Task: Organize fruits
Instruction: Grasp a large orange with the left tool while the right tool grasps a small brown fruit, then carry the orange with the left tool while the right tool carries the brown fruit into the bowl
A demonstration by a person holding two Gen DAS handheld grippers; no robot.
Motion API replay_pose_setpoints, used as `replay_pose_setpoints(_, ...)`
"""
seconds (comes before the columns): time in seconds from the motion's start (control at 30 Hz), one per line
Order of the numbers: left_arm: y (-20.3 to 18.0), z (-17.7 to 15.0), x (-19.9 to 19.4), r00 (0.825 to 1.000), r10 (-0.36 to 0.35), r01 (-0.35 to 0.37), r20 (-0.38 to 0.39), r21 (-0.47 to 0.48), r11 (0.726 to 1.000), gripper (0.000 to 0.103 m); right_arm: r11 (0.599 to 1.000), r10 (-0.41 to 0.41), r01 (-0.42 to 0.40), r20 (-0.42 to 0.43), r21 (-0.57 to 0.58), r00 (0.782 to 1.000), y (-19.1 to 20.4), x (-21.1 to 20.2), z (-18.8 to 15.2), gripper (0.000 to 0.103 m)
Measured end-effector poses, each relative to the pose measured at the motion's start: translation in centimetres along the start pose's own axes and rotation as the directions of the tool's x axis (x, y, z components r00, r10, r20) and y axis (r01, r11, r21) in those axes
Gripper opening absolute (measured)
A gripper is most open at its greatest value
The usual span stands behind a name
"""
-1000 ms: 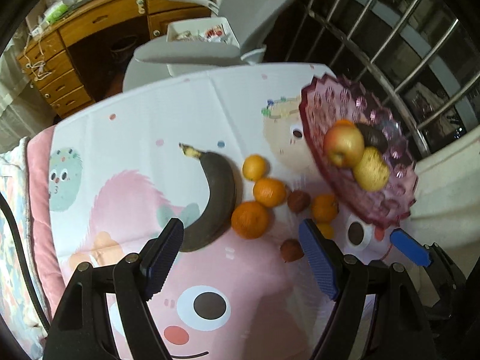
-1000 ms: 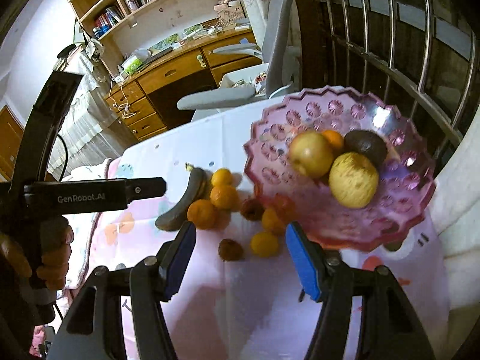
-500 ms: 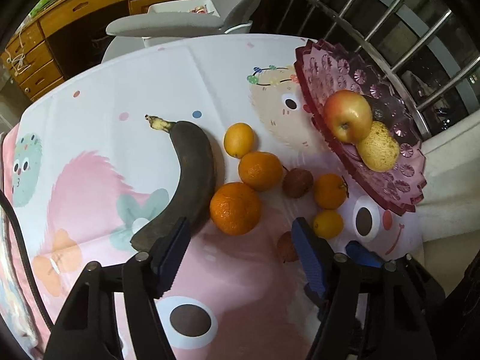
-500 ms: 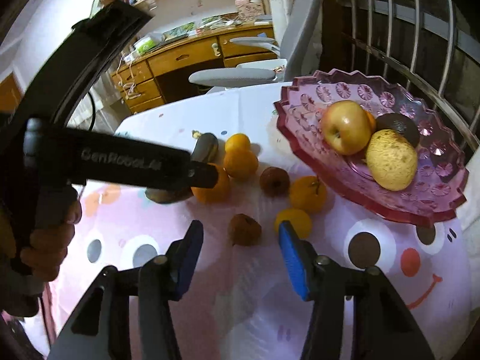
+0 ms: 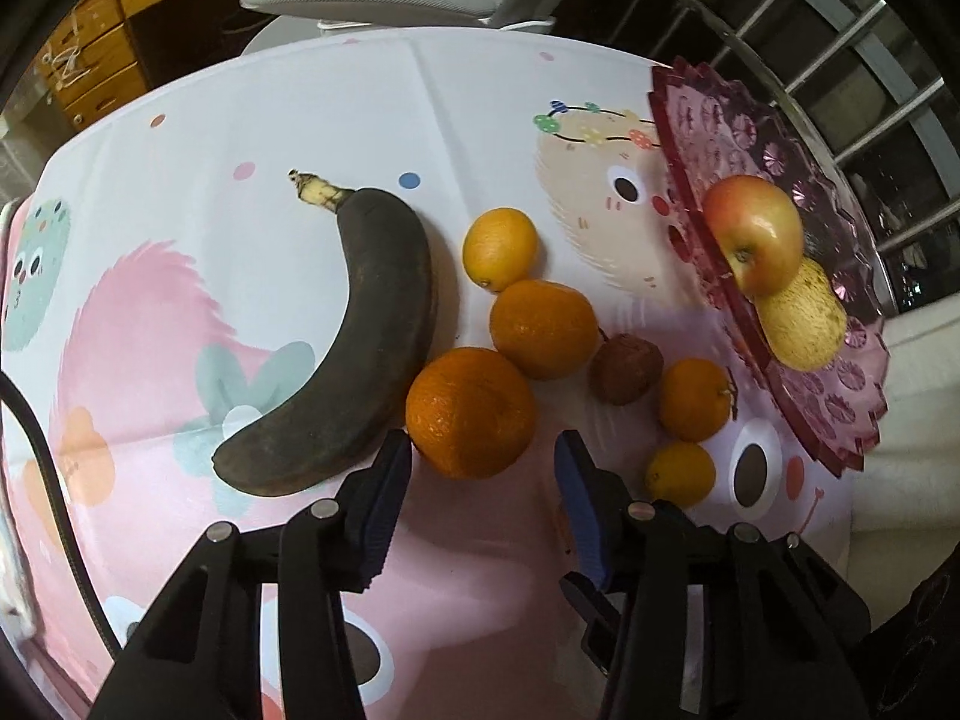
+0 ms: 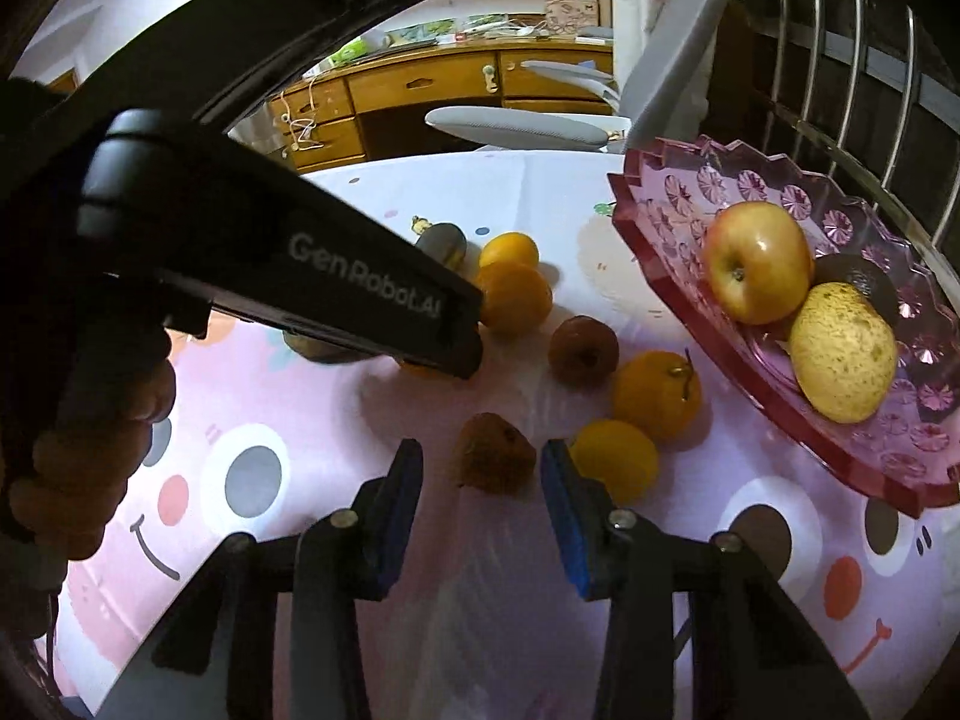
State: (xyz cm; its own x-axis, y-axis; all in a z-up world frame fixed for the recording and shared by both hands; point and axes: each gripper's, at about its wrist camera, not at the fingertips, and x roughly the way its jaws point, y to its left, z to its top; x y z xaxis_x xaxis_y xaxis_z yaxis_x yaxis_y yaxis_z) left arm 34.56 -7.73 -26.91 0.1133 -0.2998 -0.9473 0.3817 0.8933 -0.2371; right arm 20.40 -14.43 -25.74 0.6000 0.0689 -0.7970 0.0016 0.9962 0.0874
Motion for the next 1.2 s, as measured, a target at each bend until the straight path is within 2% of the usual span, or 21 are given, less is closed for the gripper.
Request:
replay_pose_setpoints(0.37, 0.0, 0.8, 1.5, 0.999, 0.036, -0.035, 0.013, -0.099, 0.994, 0.047, 0.998, 0.032, -0.033, -0.021, -0.055, 0.999, -0.7, 1.4, 0.5, 0.035)
replay_pose_setpoints(0.4, 0.0, 0.9, 1.7, 0.999, 0.045, -0.043, 0.014, -0.108, 0.993, 0.046, 0.997, 0.036, -0.038, -0.025, -0.061, 0.999, -0.7, 1.5, 0.5, 0.032)
replay_pose_setpoints(0.73, 0.0, 1.0, 1.8, 0.997, 0.078, -0.073, 0.02, -0.168, 0.983, 0.042, 0.982, 0.141, -0.15, -0.082, -0.114, 0.987, -0.8, 1.9, 1.5, 0.029)
replay_pose_setpoints(0.93, -0.3, 0.5, 0.5, 0.995, 0.092, -0.085, 0.027, -0.178, 0.98, 0.041, 0.97, 0.183, -0.196, -0.097, -0.144, 0.978, -0.8, 0.9, 2.1, 0.028)
replay_pose_setpoints(1.2, -2.5, 0.5, -3.1, 0.993, 0.099, -0.089, 0.059, -0.152, 0.984, 0.041, 0.967, 0.193, -0.207, -0.102, -0.147, 0.976, -1.9, -1.9, 3.8, 0.028)
